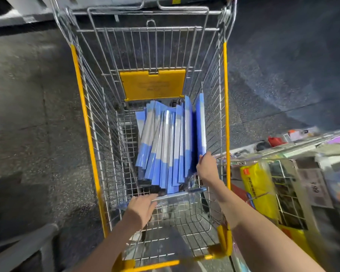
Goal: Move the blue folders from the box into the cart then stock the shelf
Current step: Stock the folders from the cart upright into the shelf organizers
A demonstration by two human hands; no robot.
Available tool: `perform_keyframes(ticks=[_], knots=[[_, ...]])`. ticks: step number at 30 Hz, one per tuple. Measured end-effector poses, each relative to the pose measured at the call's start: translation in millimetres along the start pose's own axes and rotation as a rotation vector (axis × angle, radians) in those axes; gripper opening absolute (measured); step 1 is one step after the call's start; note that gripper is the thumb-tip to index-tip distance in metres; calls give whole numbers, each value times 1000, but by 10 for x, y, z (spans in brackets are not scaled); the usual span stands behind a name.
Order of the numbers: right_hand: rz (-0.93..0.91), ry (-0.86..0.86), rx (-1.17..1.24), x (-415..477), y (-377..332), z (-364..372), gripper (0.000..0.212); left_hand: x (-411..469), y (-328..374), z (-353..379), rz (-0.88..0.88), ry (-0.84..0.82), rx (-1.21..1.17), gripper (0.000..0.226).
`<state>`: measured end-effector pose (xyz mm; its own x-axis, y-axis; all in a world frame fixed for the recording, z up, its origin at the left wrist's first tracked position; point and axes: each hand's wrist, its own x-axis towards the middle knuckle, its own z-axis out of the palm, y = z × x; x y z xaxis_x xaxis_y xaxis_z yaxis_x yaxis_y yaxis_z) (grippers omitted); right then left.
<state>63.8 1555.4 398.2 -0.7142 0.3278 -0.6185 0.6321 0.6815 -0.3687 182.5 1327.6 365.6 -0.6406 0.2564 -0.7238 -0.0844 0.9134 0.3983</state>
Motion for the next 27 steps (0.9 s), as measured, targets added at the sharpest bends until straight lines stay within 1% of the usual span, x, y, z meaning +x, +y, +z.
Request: perform_keyframes(ticks=[2,6,8,11,16,19,21,24,26,27], knots=[[-22,26,-21,-107,-70,-100,15,16,-18,-5,27,-4,-4,44],[-94,67,-48,-367,-210,-225,26,-11,20,3,89,19,-11,35],[-114,100,-18,-547,-259,-301,26,-24,53,-34,106,53,61,30],[-165,170,-13,-841,-319,-416,22,-90,99,-115,147,79,267,22],[-301,302,-32,-1448,-420,-704,23,-393,217,-239,231,172,312,16],[-354,428,-2,-1823,-462,-899,24,-565,297,-382,211,243,341,16],[-397,506,11,-2065,-513,-1020,20,-674,360,-501,223,258,358,16],[-522,649,48,-2458,-607,-1187,12,-865,439,-686,218,307,344,28],[-564,757,43,-2725,-674,-1301,14,-1022,447,-851,193,372,269,31],[-574,799,42,-2819,-702,-1353,16,-1063,437,-932,193,411,181,28]])
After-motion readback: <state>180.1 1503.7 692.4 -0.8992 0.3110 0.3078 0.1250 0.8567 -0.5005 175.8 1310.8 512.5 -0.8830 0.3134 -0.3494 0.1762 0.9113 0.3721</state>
